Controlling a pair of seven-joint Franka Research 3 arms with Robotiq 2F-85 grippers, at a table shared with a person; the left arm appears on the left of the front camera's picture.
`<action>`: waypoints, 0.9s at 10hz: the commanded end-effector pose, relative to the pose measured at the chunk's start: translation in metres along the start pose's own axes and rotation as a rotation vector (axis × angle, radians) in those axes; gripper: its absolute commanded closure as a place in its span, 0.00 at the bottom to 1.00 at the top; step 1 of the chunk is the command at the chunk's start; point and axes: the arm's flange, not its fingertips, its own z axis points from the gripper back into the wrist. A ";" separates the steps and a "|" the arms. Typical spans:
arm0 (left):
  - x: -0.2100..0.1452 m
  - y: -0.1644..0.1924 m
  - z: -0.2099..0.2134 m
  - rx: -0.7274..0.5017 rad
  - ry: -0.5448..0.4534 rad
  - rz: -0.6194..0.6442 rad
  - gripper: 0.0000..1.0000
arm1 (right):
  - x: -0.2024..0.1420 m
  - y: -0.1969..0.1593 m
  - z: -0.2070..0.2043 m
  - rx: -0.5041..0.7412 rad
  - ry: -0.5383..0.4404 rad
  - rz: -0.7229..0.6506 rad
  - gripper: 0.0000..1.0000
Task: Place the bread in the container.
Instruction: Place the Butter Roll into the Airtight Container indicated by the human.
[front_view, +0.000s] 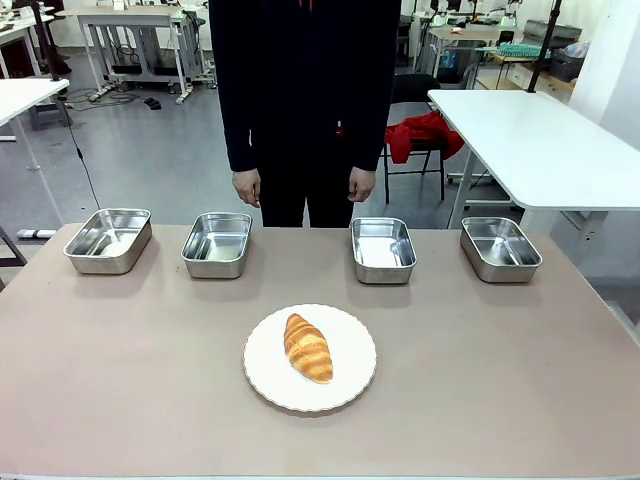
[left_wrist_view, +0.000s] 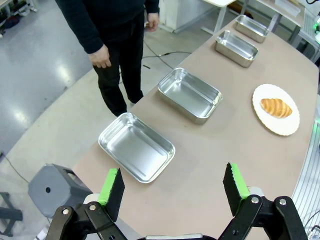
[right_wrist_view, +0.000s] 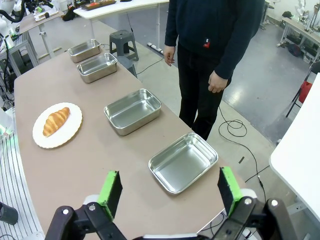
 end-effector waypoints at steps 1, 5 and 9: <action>0.000 0.000 0.001 -0.009 -0.016 -0.015 0.00 | 0.003 0.001 0.001 0.002 0.004 0.009 0.00; 0.000 0.000 0.001 -0.009 -0.016 -0.015 0.00 | 0.003 0.001 0.001 0.002 0.004 0.009 0.00; 0.000 0.000 0.001 -0.009 -0.016 -0.015 0.00 | 0.003 0.001 0.001 0.002 0.004 0.009 0.00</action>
